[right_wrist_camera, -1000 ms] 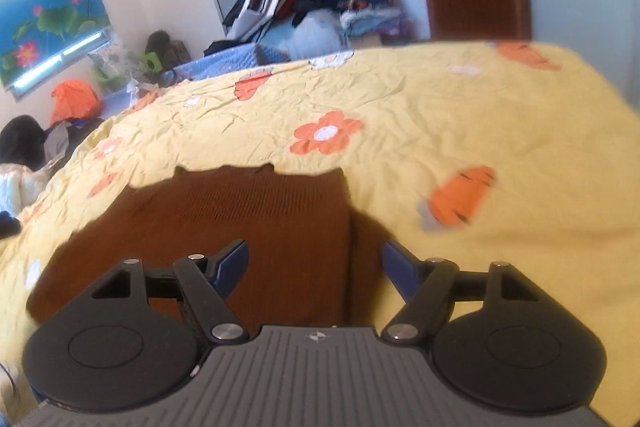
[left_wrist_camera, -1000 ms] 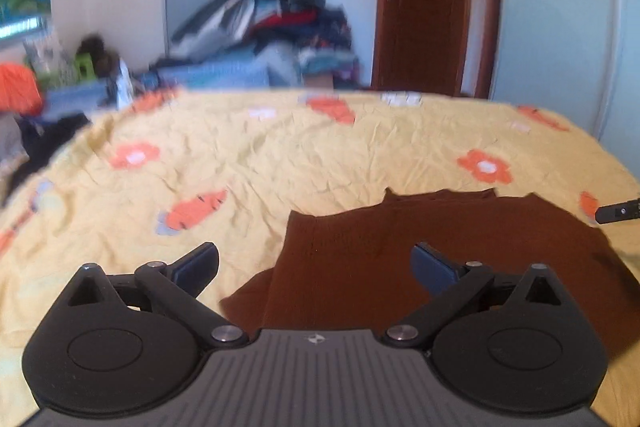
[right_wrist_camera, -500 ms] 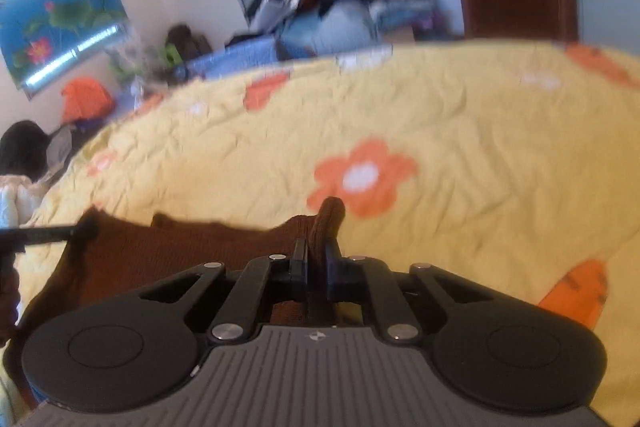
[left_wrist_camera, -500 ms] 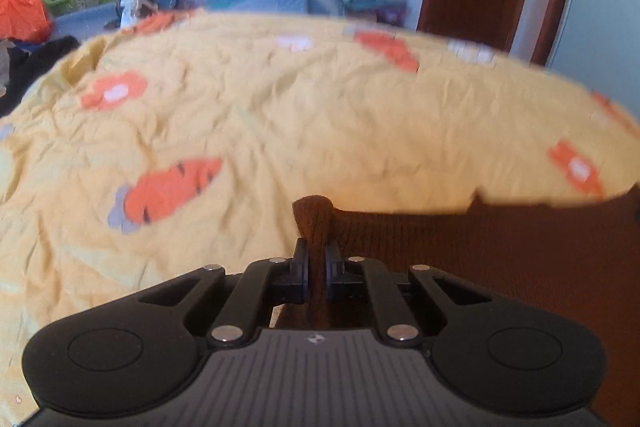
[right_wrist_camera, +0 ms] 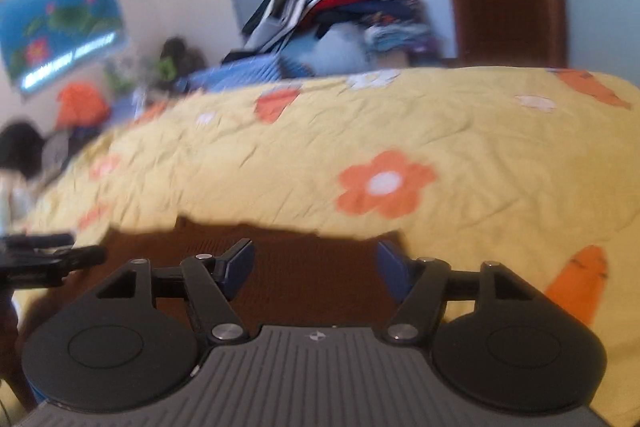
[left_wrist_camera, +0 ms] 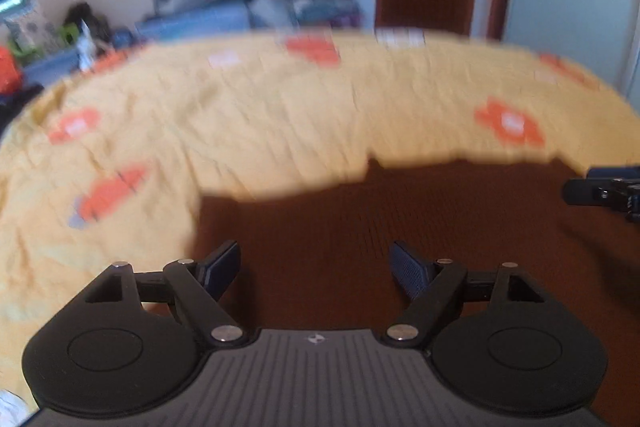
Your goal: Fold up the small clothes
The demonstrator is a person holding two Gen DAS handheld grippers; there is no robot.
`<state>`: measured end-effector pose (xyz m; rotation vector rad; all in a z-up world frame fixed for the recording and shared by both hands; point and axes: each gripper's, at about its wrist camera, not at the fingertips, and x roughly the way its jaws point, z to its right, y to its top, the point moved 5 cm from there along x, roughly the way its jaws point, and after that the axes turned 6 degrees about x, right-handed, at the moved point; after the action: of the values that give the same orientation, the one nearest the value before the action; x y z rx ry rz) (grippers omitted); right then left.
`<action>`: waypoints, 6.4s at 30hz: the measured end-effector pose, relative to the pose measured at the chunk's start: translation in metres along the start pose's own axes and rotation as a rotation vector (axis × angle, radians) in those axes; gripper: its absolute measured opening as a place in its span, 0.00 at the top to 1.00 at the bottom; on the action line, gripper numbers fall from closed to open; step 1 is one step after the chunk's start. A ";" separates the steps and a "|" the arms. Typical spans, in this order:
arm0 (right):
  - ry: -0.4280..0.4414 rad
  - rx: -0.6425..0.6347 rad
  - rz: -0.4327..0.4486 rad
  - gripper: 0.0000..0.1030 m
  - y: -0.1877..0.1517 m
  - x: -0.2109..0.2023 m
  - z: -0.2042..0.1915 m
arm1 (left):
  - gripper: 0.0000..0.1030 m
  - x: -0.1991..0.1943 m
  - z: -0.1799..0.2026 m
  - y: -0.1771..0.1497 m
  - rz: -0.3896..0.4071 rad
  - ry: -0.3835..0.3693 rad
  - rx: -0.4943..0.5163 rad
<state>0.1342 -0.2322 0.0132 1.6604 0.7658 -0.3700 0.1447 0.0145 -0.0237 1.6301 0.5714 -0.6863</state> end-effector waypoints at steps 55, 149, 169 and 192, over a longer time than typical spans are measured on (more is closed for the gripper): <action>0.501 -0.032 -0.377 0.00 -0.020 -0.016 -0.227 | 0.88 -0.153 -0.022 -0.114 0.138 0.086 -0.284; 0.271 0.288 -0.227 0.47 -0.040 -0.048 0.020 | 0.36 -0.112 0.084 -0.091 0.193 -0.152 0.527; 0.406 0.406 -0.151 0.49 -0.044 -0.093 0.031 | 0.62 -0.137 0.032 -0.101 0.169 -0.204 0.379; 0.412 0.403 -0.143 0.22 -0.052 -0.087 0.024 | 0.19 -0.141 0.021 -0.092 0.136 -0.406 0.222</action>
<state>0.0401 -0.2757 0.0229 2.1010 1.1790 -0.2966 -0.0213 0.0099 0.0100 1.6531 0.0922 -0.9732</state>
